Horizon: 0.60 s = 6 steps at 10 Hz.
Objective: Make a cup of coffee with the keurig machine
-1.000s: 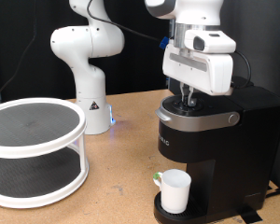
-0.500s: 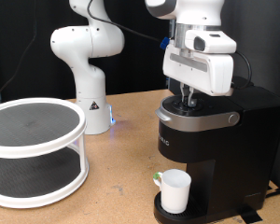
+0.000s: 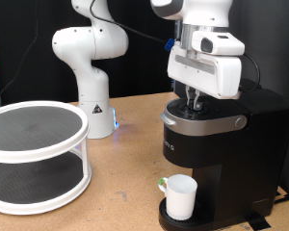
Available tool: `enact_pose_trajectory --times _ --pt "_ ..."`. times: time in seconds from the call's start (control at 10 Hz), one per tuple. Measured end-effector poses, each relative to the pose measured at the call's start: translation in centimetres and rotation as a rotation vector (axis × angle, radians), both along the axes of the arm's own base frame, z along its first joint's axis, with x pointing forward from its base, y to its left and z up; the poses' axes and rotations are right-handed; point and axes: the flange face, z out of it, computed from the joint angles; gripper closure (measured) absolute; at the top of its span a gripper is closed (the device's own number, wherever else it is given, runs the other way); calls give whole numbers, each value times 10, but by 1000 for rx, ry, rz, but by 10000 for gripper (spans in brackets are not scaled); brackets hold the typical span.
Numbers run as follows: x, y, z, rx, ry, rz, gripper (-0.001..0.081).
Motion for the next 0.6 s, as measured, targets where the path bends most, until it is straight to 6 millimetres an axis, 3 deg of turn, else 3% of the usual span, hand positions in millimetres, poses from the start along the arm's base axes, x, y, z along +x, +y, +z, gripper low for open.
enact_pose_trajectory --times 0.6 --pt "-1 1 -1 -18 2 13 802"
